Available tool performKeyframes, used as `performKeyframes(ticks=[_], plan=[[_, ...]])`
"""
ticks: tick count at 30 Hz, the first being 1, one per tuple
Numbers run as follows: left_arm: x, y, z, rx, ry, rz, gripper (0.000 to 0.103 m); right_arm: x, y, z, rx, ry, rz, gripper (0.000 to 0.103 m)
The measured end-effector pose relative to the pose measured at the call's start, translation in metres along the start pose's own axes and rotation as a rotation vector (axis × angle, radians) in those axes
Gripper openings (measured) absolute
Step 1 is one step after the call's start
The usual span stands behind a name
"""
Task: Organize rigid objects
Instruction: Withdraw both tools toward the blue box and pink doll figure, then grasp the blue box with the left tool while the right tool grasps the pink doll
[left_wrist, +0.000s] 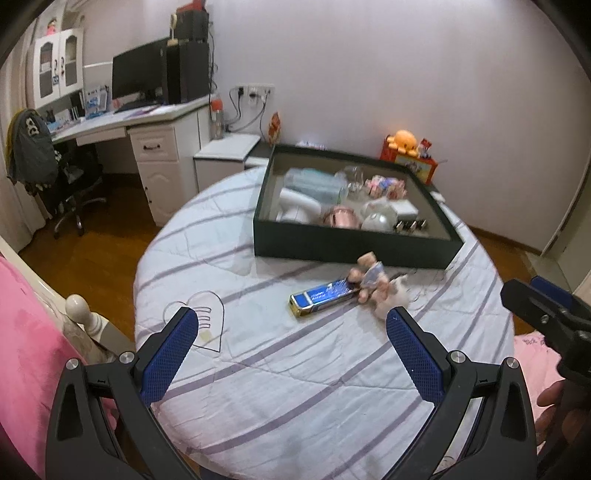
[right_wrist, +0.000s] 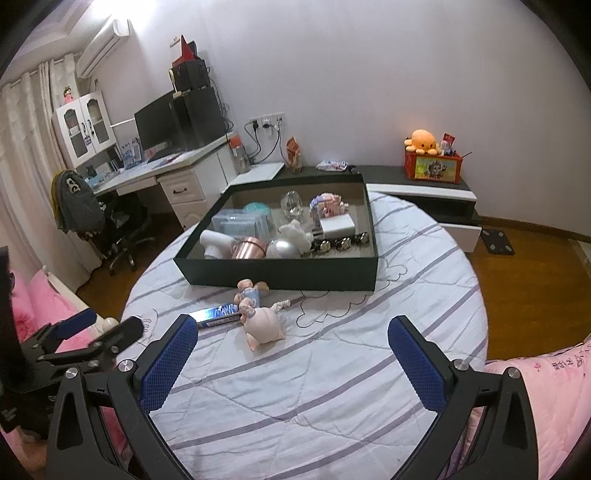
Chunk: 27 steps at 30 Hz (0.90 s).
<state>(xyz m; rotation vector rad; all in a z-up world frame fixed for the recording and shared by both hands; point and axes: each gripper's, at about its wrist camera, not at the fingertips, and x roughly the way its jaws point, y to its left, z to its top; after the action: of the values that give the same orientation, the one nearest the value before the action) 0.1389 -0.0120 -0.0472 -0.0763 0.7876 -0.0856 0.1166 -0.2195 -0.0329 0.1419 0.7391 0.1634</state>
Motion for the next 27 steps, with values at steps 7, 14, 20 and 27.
performKeyframes(ticks=[7, 14, 20, 27], plan=[[0.048, -0.003, -0.002, 0.041, 0.064, 0.013, 0.103, 0.043, 0.005, -0.001, -0.009, 0.079, 0.029, 0.103], [0.092, -0.008, 0.000, 0.102, 0.133, -0.011, 0.103, 0.088, 0.010, -0.004, -0.018, 0.169, 0.055, 0.103], [0.119, -0.015, 0.004, 0.159, 0.171, -0.030, 0.102, 0.114, 0.007, -0.002, -0.002, 0.208, 0.078, 0.100], [0.136, -0.023, 0.010, 0.198, 0.189, -0.091, 0.094, 0.143, 0.010, -0.004, -0.029, 0.271, 0.099, 0.078]])
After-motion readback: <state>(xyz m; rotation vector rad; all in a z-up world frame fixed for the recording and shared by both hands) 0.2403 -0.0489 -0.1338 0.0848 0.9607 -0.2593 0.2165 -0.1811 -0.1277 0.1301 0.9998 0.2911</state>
